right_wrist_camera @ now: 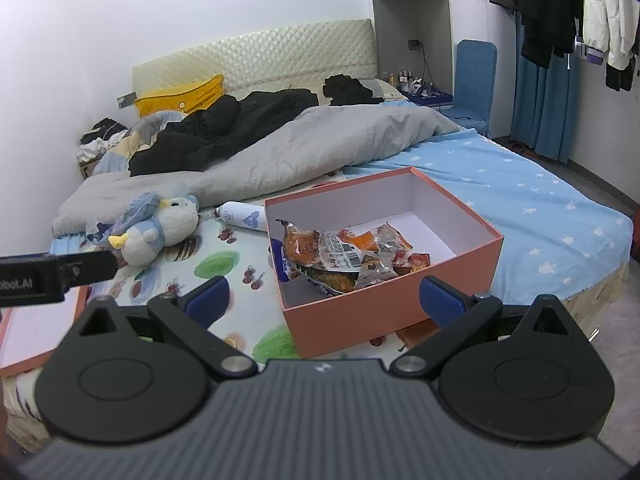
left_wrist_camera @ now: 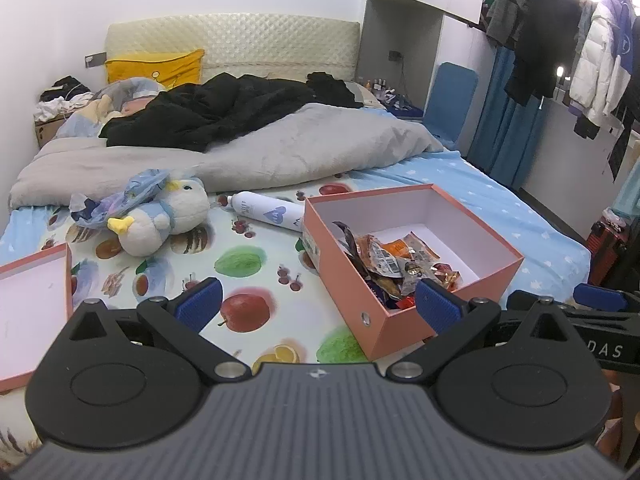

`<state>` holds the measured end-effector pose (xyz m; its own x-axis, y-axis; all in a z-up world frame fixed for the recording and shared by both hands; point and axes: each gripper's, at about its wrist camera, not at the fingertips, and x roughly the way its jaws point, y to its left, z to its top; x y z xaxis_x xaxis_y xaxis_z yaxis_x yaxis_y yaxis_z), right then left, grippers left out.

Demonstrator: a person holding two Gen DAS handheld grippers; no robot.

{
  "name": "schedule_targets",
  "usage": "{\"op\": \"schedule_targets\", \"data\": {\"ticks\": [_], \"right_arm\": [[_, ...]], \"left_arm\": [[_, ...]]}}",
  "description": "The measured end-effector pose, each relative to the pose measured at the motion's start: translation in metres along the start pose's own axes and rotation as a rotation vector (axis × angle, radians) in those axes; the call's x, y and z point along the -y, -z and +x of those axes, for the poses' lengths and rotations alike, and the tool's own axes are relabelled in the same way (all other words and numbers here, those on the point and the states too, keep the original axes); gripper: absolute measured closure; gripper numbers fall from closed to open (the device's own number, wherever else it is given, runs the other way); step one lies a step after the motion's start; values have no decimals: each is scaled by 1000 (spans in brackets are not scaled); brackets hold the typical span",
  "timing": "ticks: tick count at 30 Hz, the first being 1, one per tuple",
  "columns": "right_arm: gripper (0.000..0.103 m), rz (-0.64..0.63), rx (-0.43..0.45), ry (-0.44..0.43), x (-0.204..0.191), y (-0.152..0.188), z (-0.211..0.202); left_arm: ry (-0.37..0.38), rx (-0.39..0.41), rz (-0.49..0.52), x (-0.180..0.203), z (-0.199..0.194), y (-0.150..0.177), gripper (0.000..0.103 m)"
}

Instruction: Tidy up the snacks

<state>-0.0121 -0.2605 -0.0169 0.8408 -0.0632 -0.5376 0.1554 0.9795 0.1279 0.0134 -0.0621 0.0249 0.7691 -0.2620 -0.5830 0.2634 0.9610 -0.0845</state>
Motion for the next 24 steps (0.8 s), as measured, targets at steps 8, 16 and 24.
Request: {"op": "schedule_targets", "data": {"ticks": [8, 16, 24], "right_arm": [[0, -11, -8, -5, -3, 2, 3], [0, -8, -6, 9, 0, 2, 2], [0, -7, -3, 11, 0, 1, 2]], "left_arm": [[4, -17, -2, -2, 7, 2, 0], [7, -28, -5, -3, 12, 2, 0], [11, -27, -1, -2, 13, 1, 0]]}}
